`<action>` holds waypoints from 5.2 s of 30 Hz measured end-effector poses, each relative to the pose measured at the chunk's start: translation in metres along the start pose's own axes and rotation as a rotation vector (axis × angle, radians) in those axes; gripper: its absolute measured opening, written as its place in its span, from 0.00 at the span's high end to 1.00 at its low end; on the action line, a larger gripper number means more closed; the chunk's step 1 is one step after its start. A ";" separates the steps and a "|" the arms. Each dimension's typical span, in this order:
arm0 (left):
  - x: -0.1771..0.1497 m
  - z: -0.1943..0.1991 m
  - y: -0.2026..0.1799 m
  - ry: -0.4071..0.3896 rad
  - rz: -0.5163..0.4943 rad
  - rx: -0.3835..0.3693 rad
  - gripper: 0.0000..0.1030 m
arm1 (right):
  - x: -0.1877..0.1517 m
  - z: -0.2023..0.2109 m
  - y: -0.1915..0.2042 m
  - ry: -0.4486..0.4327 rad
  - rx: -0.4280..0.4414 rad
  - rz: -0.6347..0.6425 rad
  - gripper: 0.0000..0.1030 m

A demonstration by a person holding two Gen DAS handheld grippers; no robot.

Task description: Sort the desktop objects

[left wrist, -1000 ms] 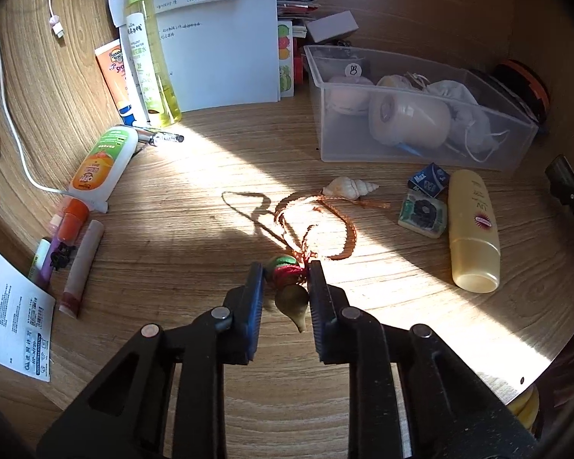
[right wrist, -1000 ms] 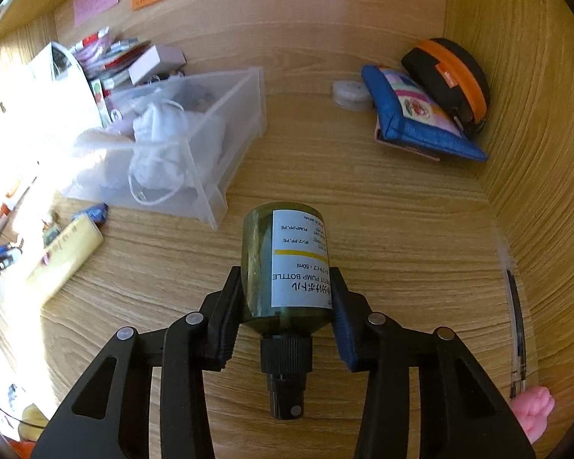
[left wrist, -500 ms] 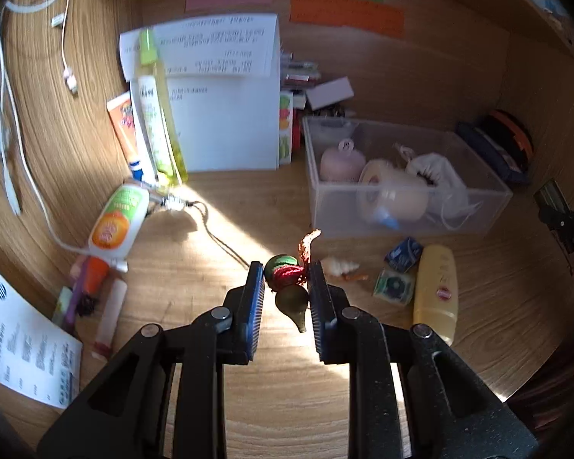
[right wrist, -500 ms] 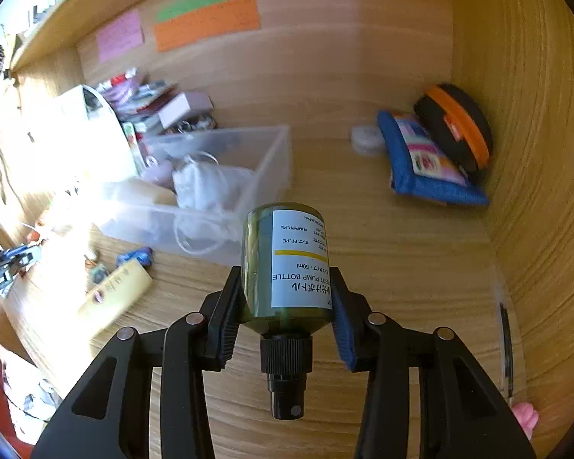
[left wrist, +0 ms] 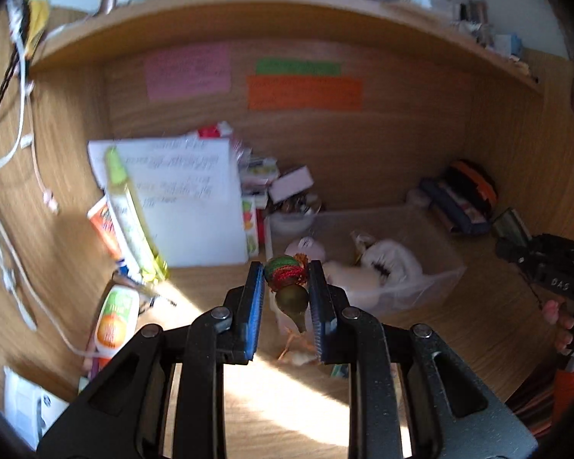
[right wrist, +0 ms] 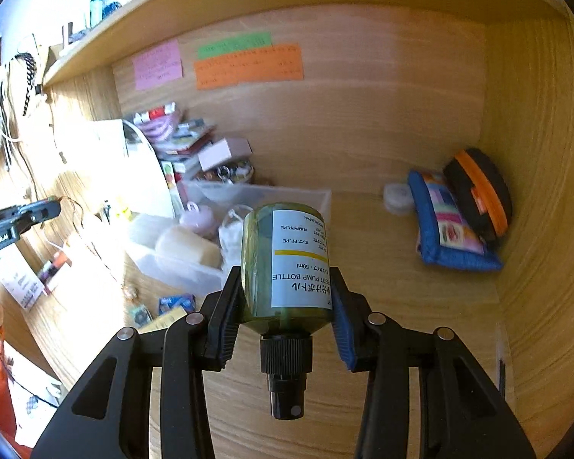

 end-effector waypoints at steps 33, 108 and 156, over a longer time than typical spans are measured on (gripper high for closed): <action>0.072 -0.110 -0.048 0.080 -0.024 -0.118 0.79 | 0.059 -0.093 0.046 0.051 0.127 0.047 0.63; 0.012 -0.066 -0.034 0.031 -0.113 0.046 0.07 | 0.032 -0.030 0.042 -0.021 -0.098 0.135 0.20; -0.144 -0.085 -0.029 0.340 -0.098 -0.066 0.07 | -0.107 -0.088 0.064 0.344 -0.036 0.192 0.19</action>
Point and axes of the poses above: each gripper's, at about its wrist camera, not at the fingertips, and z roughly against the way its jaws point, y to its left, x to its top, the point moved 9 cm from there along -z, roughly the way its jaws point, and after that the axes turned 1 degree about -x, right-handed, at the moved point
